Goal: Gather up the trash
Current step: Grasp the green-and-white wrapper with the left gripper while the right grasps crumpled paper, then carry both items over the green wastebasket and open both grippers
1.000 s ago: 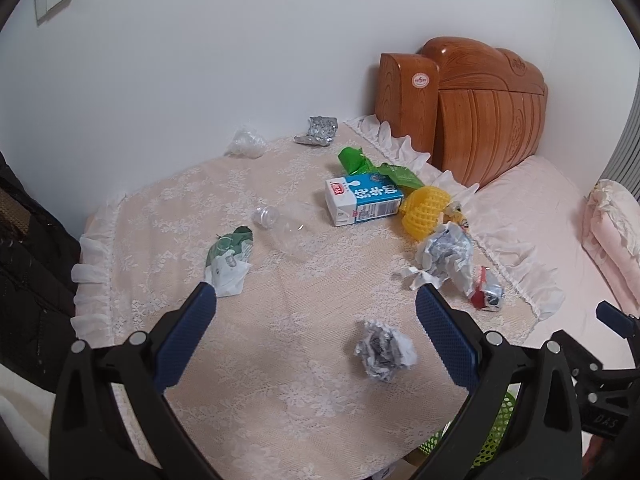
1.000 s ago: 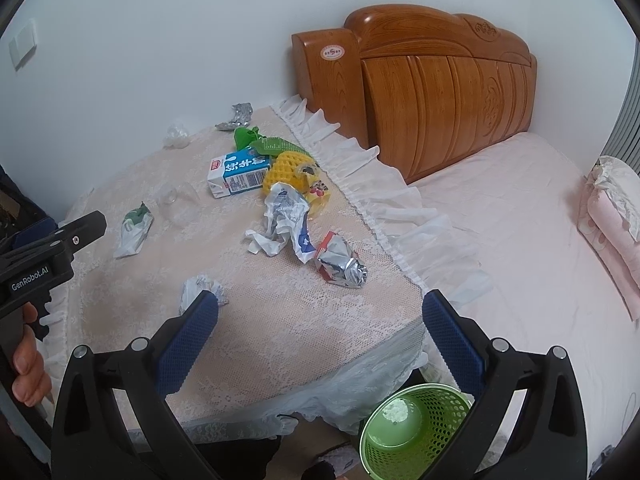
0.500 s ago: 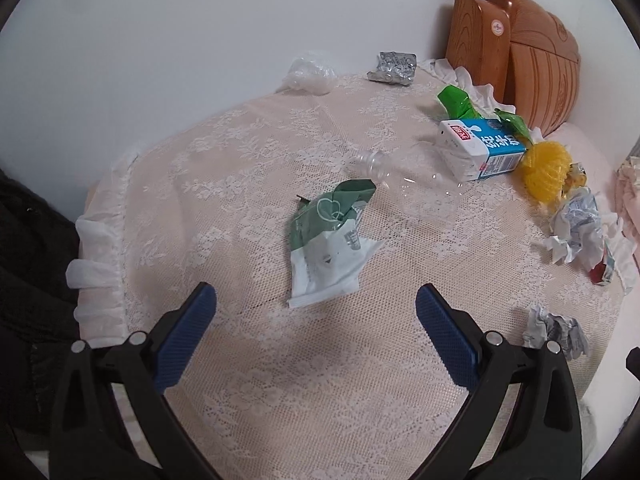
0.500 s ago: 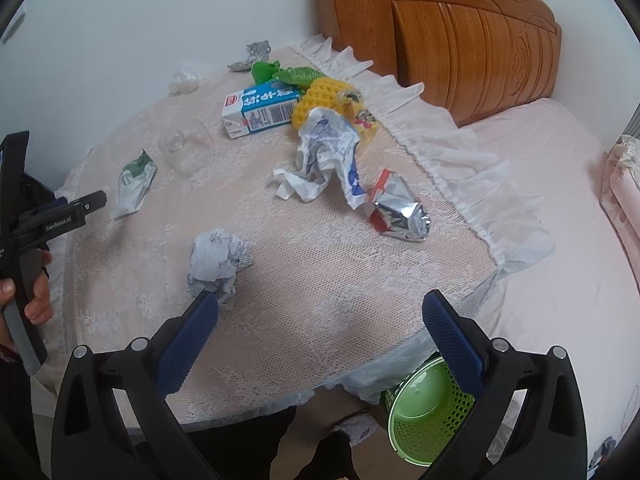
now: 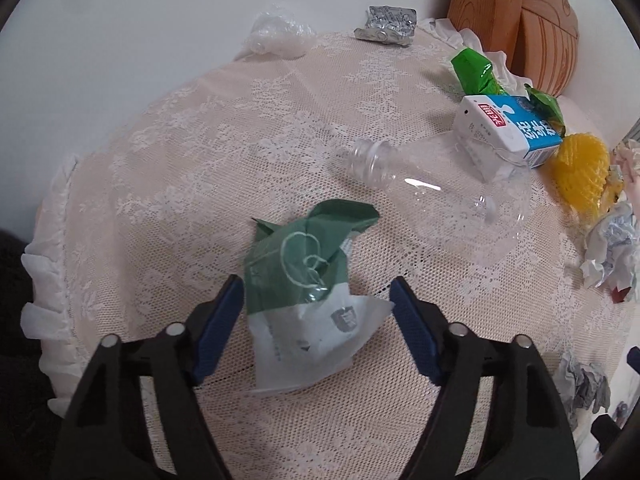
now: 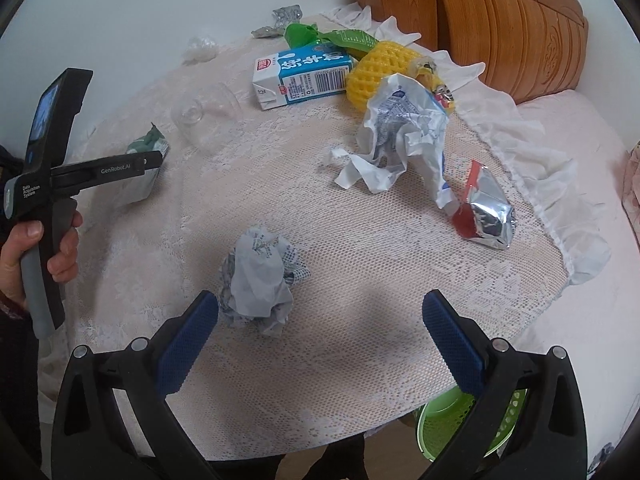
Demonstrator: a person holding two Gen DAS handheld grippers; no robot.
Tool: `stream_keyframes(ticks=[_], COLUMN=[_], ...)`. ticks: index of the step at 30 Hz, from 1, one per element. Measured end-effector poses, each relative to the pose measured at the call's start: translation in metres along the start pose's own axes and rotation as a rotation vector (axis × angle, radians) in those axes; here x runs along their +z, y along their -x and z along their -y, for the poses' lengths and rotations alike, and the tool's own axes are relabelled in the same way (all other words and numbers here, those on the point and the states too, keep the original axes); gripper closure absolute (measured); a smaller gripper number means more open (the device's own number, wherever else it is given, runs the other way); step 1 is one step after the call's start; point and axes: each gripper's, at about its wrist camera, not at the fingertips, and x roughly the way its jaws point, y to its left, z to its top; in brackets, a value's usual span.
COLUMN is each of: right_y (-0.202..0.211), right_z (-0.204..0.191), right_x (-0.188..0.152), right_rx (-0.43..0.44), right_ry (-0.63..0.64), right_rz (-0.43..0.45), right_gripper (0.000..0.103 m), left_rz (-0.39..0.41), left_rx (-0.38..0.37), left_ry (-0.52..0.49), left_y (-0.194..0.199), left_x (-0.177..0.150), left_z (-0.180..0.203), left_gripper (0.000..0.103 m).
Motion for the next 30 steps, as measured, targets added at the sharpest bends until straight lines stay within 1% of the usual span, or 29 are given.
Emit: stream_keyframes(ticks=[1, 3, 4, 6, 9, 10, 11, 12, 13, 14, 15, 17, 20, 23, 25, 27, 30], right_y=[-0.002, -0.007, -0.010, -0.019, -0.032, -0.035, -0.039, -0.041, -0.044, -0.045, -0.044, -0.040, -0.031, -0.016, 0.001, 0.017, 0.041], right_z=[-0.002, -0.006, -0.009, -0.017, -0.026, -0.028, -0.029, -0.030, -0.030, -0.030, -0.029, -0.029, -0.023, -0.013, 0.002, 0.022, 0.067], right_x=[0.001, 0.005, 0.006, 0.008, 0.009, 0.010, 0.010, 0.010, 0.010, 0.010, 0.011, 0.010, 0.007, -0.003, -0.015, -0.028, -0.056], right_rx=[0.010, 0.027, 0.025, 0.019, 0.043, 0.047, 0.048, 0.056, 0.065, 0.077, 0.085, 0.106, 0.141, 0.148, 0.148, 0.130, 0.064], right_ry=[-0.007, -0.015, -0.010, 0.013, 0.020, 0.014, 0.008, 0.005, 0.002, -0.004, -0.002, 0.006, 0.003, 0.002, -0.014, -0.038, -0.101], right_rz=[-0.003, -0.011, -0.016, -0.034, -0.060, -0.068, -0.077, -0.087, -0.097, -0.105, -0.094, -0.083, -0.061, -0.035, -0.016, 0.003, 0.023], right_gripper=[0.002, 0.002, 0.002, 0.002, 0.002, 0.004, 0.014, 0.022, 0.038, 0.045, 0.046, 0.051, 0.052, 0.052, 0.052, 0.052, 0.052], left_rz=[0.003, 0.022, 0.024, 0.031, 0.048, 0.058, 0.066, 0.072, 0.080, 0.089, 0.099, 0.107, 0.102, 0.121, 0.140, 0.154, 0.159], left_rx=[-0.003, -0.011, -0.019, -0.045, -0.058, -0.055, -0.051, -0.048, -0.048, -0.050, -0.051, -0.058, -0.078, -0.094, -0.112, -0.147, -0.210], left_ry=[0.007, 0.010, 0.011, 0.026, 0.040, 0.038, 0.036, 0.036, 0.035, 0.036, 0.036, 0.040, 0.057, 0.024, -0.017, -0.075, -0.178], left_y=[-0.001, 0.002, 0.003, 0.006, 0.012, 0.015, 0.019, 0.022, 0.027, 0.031, 0.037, 0.049, 0.065, 0.085, 0.099, 0.114, 0.131], left_x=[0.000, -0.002, -0.003, -0.004, -0.007, -0.009, -0.010, -0.011, -0.014, -0.016, -0.018, -0.024, -0.034, -0.044, -0.052, -0.061, -0.081], left_z=[0.000, -0.002, -0.002, -0.006, -0.010, -0.011, -0.012, -0.013, -0.013, -0.013, -0.013, -0.011, -0.005, 0.012, 0.032, 0.058, 0.107], left_gripper=[0.040, 0.047, 0.049, 0.059, 0.062, 0.063, 0.063, 0.063, 0.063, 0.063, 0.063, 0.063, 0.063, 0.063, 0.063, 0.063, 0.063])
